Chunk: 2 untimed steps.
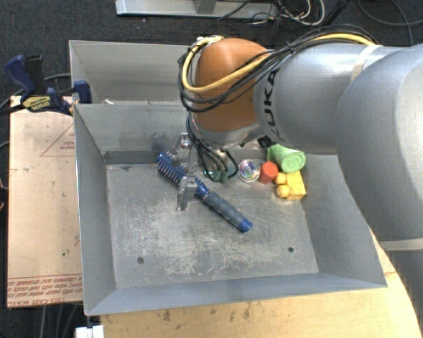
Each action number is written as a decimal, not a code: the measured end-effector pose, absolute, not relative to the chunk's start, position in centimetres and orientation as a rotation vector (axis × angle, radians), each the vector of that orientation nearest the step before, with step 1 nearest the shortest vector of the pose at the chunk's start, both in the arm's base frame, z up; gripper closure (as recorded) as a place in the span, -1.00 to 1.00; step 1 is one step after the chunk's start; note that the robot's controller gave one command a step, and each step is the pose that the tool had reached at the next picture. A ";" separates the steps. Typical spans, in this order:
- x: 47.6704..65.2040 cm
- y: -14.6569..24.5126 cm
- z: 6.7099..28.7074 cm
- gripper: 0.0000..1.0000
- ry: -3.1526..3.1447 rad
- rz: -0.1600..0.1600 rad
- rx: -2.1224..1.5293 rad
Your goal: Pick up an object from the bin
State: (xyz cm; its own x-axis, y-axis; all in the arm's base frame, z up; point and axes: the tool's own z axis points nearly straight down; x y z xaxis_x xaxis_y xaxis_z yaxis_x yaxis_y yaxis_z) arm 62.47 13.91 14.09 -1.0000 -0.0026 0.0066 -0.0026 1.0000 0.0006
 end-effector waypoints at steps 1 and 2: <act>64.7 8.9 8.3 -1.00 -3.147 -0.003 0.129; 64.7 8.9 8.2 1.00 -3.147 -0.005 0.127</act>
Offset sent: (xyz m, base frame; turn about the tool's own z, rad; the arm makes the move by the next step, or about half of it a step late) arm 0.0219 -0.0578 -0.0709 -0.0795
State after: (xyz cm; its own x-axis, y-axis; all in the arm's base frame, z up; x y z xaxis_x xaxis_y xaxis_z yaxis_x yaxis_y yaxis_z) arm 64.70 8.86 8.15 -0.9967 -0.0804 -0.0080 -0.0804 0.9968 0.0030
